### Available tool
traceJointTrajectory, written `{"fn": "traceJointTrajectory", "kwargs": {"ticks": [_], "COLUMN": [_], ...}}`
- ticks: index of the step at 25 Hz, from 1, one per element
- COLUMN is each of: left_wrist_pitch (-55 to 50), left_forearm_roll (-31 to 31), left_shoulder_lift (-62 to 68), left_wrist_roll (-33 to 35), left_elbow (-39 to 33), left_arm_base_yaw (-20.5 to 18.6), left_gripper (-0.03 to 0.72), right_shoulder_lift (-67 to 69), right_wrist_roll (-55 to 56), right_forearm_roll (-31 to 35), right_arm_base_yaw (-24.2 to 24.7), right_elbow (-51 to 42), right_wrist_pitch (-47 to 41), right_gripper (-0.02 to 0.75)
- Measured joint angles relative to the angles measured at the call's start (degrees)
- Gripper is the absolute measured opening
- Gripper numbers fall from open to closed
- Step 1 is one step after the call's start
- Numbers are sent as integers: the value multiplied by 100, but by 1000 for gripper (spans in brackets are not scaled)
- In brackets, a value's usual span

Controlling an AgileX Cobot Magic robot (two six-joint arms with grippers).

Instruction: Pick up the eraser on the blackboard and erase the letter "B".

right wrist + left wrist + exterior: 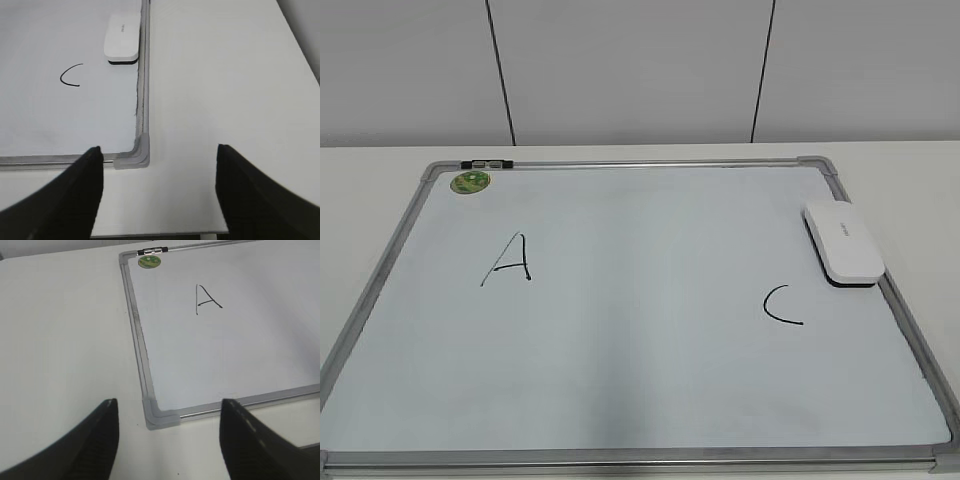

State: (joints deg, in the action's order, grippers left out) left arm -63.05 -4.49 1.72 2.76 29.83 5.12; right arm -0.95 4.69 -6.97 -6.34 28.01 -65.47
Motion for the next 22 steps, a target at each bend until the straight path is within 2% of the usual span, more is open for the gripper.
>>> {"fn": "traceJointTrajectory", "kwargs": {"ticks": [4, 22], "left_wrist_pitch": [0, 0], "left_forearm_roll": [0, 0], "left_shoulder_lift": [-115, -115], "left_wrist_roll": [0, 0], "left_elbow": [-29, -52], "left_arm_base_yaw": [-131, -134], "left_gripper": [463, 462], "right_shoulder_lift": [0, 0], "right_wrist_roll": [0, -4], "right_forearm_roll": [0, 0], "right_arm_base_yaw": [208, 221], "right_elbow": [0, 0], "right_wrist_pitch": [0, 0], "right_gripper": [519, 519]}}
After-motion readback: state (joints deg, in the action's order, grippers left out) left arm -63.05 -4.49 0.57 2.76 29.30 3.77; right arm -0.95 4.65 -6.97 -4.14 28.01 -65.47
